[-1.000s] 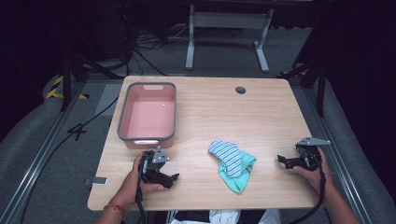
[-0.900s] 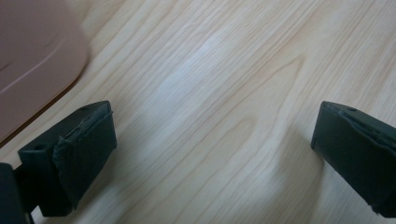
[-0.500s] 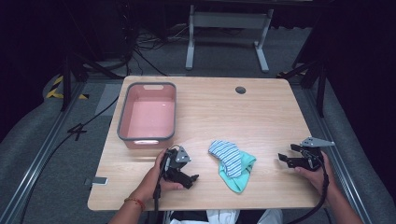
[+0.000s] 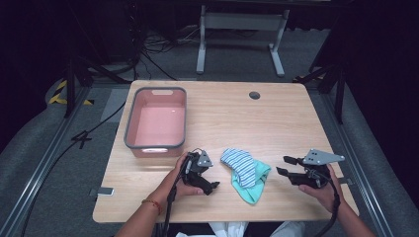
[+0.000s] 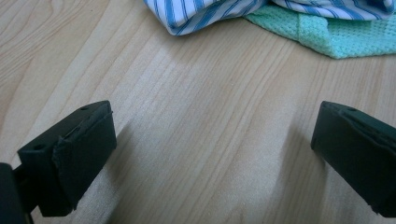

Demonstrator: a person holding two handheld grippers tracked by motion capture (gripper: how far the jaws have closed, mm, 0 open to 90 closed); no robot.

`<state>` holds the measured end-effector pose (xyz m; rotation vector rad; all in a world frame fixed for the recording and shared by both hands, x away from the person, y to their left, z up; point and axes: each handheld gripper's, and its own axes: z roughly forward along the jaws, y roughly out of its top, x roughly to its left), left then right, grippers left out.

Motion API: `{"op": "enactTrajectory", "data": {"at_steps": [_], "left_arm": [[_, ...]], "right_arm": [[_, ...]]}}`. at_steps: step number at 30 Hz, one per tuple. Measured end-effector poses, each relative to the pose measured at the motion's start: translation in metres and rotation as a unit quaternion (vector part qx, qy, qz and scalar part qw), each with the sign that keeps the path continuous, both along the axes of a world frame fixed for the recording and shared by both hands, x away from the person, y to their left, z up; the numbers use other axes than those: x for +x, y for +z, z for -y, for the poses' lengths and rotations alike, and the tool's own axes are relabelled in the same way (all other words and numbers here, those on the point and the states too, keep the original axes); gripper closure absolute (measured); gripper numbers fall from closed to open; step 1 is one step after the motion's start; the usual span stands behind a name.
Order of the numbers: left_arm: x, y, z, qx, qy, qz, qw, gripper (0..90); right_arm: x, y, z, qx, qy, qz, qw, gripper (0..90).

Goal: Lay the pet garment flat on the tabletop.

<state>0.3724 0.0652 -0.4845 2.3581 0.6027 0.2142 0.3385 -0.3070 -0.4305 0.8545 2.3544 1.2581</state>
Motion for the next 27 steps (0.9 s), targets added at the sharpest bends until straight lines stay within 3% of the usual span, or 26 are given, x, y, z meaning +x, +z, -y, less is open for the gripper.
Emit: {"op": "enactTrajectory", "data": {"at_steps": [3, 4, 5, 14, 18, 23, 27], "left_arm": [[0.001, 0.000, 0.000, 0.002, -0.004, -0.001, 1.0000, 0.7], [0.001, 0.000, 0.000, 0.002, -0.004, -0.001, 1.0000, 0.7], [0.001, 0.000, 0.000, 0.003, -0.005, -0.001, 1.0000, 0.6], [0.001, 0.000, 0.000, 0.002, -0.004, -0.001, 1.0000, 0.7], [0.001, 0.000, 0.001, 0.002, -0.004, -0.001, 1.0000, 0.7], [0.001, 0.000, 0.001, 0.002, -0.003, -0.001, 1.0000, 0.7], [0.001, 0.000, 0.001, 0.002, -0.003, -0.001, 1.0000, 0.7]], "right_arm": [[-0.008, 0.004, -0.033, -0.004, 0.045, 0.016, 0.9988, 52.8], [-0.008, 0.004, -0.033, -0.004, 0.045, 0.016, 0.9988, 52.8], [-0.012, 0.004, -0.048, -0.008, 0.066, 0.019, 0.9976, 54.8], [-0.018, -0.016, -0.088, -0.052, 0.132, 0.015, 0.9898, 67.0], [-0.017, -0.027, -0.095, -0.075, 0.141, 0.007, 0.9871, 66.3], [-0.011, -0.037, -0.097, -0.086, 0.135, -0.002, 0.9870, 60.0], [-0.006, -0.043, -0.102, -0.101, 0.139, -0.002, 0.9852, 62.5]]}}
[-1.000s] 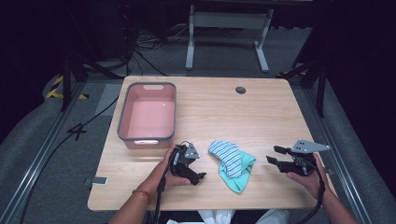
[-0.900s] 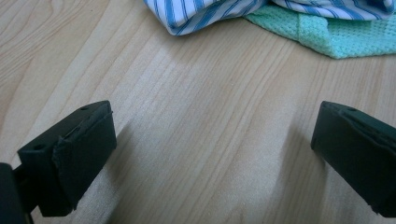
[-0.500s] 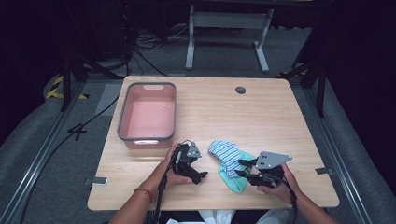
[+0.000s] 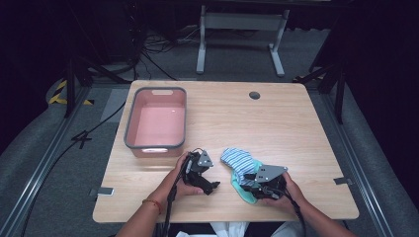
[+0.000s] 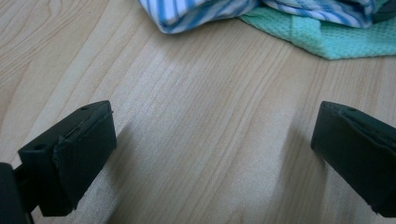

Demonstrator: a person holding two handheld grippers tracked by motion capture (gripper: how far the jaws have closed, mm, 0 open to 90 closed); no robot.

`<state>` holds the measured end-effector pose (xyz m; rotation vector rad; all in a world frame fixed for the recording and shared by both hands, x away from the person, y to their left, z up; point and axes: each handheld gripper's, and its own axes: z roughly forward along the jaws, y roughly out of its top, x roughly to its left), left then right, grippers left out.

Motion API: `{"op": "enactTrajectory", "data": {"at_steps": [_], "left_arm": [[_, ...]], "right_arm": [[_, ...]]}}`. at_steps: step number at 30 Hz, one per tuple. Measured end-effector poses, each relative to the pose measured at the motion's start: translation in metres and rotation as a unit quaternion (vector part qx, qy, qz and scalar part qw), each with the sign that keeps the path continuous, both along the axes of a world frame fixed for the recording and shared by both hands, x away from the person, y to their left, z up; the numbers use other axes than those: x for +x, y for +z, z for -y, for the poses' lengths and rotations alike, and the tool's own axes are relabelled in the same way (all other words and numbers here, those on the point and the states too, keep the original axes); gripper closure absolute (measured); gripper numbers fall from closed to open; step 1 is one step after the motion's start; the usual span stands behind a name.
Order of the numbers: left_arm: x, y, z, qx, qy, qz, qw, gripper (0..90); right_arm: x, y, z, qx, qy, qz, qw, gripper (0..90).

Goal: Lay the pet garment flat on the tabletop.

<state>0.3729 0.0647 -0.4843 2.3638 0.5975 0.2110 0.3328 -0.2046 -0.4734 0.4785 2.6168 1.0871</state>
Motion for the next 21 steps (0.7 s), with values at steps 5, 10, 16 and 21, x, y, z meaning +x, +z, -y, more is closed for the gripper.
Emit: {"op": "enactTrajectory", "data": {"at_steps": [5, 10, 16, 21], "left_arm": [[0.000, 0.000, 0.000, 0.000, 0.000, 0.000, 1.0000, 0.7], [0.000, 0.000, 0.000, 0.000, 0.002, 0.000, 1.0000, 0.7], [0.000, 0.000, 0.000, 0.000, 0.002, -0.001, 1.0000, 0.7], [0.000, 0.000, 0.000, 0.001, 0.002, -0.001, 1.0000, 0.7]], "right_arm": [[0.004, -0.002, -0.001, -0.004, -0.009, 0.003, 0.9999, 75.2], [0.002, 0.000, 0.000, -0.001, -0.005, 0.006, 1.0000, 81.9], [0.001, 0.010, 0.005, 0.023, -0.004, 0.002, 0.9997, 82.1], [0.000, 0.019, 0.010, 0.044, -0.009, 0.005, 0.9990, 82.9]]}}
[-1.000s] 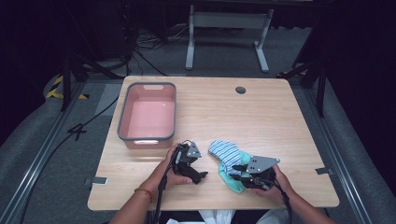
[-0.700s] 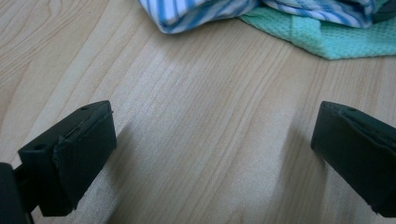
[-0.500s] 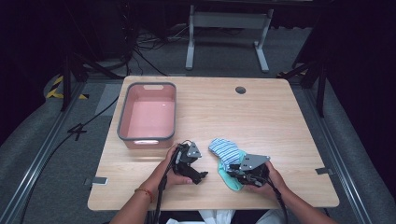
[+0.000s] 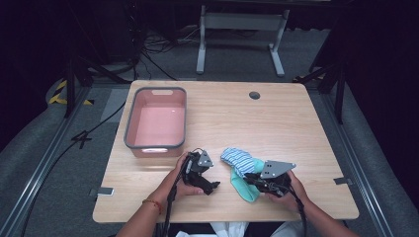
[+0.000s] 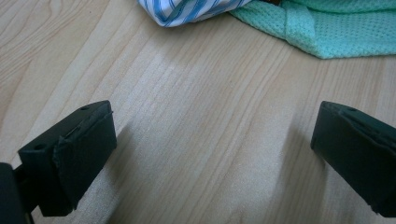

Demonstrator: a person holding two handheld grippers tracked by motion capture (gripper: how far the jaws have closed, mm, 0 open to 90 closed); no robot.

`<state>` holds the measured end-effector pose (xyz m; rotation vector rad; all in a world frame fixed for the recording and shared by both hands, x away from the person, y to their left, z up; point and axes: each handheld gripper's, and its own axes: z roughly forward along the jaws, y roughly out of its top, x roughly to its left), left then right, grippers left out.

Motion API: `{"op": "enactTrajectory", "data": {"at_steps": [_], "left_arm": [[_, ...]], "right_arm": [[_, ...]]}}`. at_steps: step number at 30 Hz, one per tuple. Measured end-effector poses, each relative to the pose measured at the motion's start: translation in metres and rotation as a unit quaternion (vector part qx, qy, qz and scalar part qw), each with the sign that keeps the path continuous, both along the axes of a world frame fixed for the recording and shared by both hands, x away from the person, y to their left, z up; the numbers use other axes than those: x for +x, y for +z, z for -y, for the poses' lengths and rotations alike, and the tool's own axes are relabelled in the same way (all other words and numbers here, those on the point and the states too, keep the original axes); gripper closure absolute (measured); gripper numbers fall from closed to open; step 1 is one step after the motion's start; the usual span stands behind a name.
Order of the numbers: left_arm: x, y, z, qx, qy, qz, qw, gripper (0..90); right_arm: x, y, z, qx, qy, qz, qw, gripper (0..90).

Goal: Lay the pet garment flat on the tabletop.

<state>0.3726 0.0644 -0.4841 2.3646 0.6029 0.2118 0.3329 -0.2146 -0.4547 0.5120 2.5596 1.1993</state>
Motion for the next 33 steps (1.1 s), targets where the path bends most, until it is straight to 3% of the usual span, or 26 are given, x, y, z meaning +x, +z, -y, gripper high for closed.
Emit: {"op": "enactTrajectory", "data": {"at_steps": [5, 7, 8, 9, 12, 14, 18, 23, 29, 33], "left_arm": [[0.000, 0.000, 0.001, -0.004, 0.001, 0.000, 1.0000, 1.1], [0.000, 0.001, 0.000, -0.012, 0.006, 0.006, 0.9999, 11.6], [0.000, 0.002, 0.000, -0.020, 0.014, 0.009, 0.9997, 11.6], [0.001, 0.002, 0.000, -0.023, 0.017, 0.011, 0.9995, 20.9], [0.000, 0.003, 0.002, -0.024, 0.014, 0.022, 0.9994, 25.5], [-0.001, 0.004, 0.003, -0.036, 0.014, 0.021, 0.9990, 26.7], [0.002, 0.014, 0.014, -0.061, 0.007, 0.053, 0.9967, 32.7], [0.007, 0.019, 0.030, -0.059, -0.007, 0.079, 0.9951, 37.0], [0.011, 0.017, 0.035, -0.048, -0.018, 0.093, 0.9943, 45.5], [0.011, 0.017, 0.036, -0.056, -0.020, 0.099, 0.9934, 54.3]], "right_arm": [[-0.002, 0.006, 0.003, 0.008, 0.001, 0.009, 0.9999, 84.4], [-0.002, 0.009, 0.003, 0.011, 0.000, 0.010, 0.9999, 84.7], [-0.002, 0.010, 0.004, 0.013, 0.001, 0.012, 0.9998, 84.8], [-0.003, 0.012, 0.005, 0.016, 0.000, 0.013, 0.9998, 84.9], [-0.003, 0.015, 0.007, 0.020, -0.001, 0.015, 0.9997, 84.9], [-0.003, 0.017, 0.008, 0.023, -0.001, 0.019, 0.9996, 84.9], [-0.003, 0.023, 0.012, 0.033, -0.004, 0.022, 0.9992, 84.9], [-0.003, 0.027, 0.016, 0.041, -0.006, 0.027, 0.9988, 84.9], [-0.003, 0.033, 0.023, 0.049, -0.013, 0.033, 0.9982, 84.9], [-0.003, 0.037, 0.027, 0.058, -0.017, 0.035, 0.9976, 85.0]]}}
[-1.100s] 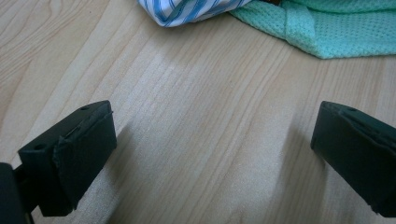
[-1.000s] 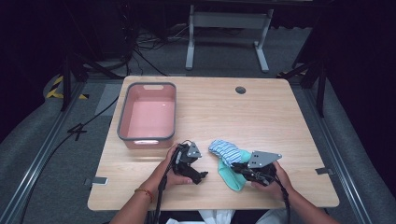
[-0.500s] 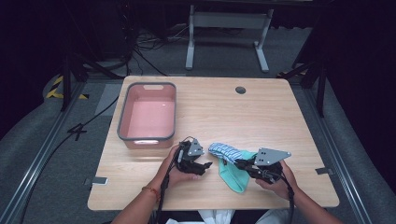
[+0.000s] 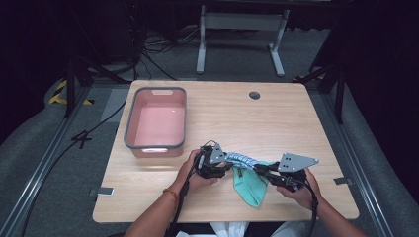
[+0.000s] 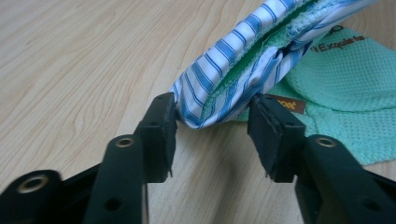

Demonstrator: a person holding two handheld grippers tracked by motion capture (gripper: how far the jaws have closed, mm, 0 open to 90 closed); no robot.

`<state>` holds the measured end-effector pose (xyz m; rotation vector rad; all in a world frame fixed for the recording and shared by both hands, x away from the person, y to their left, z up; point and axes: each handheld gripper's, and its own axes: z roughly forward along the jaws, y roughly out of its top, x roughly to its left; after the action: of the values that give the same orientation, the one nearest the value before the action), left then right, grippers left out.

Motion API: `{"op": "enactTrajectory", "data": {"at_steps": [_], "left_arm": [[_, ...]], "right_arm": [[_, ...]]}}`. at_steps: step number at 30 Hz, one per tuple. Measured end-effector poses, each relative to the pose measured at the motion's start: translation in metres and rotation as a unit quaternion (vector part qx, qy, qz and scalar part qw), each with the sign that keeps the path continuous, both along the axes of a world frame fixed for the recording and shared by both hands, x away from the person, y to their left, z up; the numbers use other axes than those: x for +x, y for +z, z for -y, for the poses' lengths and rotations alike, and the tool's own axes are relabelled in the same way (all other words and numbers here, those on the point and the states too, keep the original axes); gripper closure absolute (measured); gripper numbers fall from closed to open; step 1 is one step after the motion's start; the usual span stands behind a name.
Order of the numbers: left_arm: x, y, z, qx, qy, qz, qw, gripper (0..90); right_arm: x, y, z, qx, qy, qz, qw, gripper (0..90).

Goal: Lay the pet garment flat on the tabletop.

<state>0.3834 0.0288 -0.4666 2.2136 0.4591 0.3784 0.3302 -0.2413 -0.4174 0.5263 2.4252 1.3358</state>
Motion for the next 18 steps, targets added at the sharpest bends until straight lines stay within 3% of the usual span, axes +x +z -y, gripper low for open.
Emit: {"op": "enactTrajectory", "data": {"at_steps": [5, 8, 14, 18], "left_arm": [[0.000, 0.005, 0.002, -0.002, -0.017, 0.009, 0.9998, 75.1], [0.001, 0.008, 0.000, -0.010, -0.019, 0.006, 0.9997, 82.0], [-0.001, 0.018, -0.002, -0.015, -0.018, 0.019, 0.9995, 83.9], [-0.001, 0.022, -0.002, -0.014, -0.017, 0.017, 0.9996, 83.9]], "right_arm": [[0.001, 0.003, 0.004, 0.005, -0.006, 0.003, 1.0000, 84.9], [0.001, 0.005, 0.007, 0.007, -0.010, 0.005, 0.9999, 84.9], [0.006, 0.007, 0.017, 0.013, -0.028, 0.008, 0.9995, 84.9], [0.009, 0.008, 0.020, 0.013, -0.037, 0.013, 0.9991, 84.9]]}}
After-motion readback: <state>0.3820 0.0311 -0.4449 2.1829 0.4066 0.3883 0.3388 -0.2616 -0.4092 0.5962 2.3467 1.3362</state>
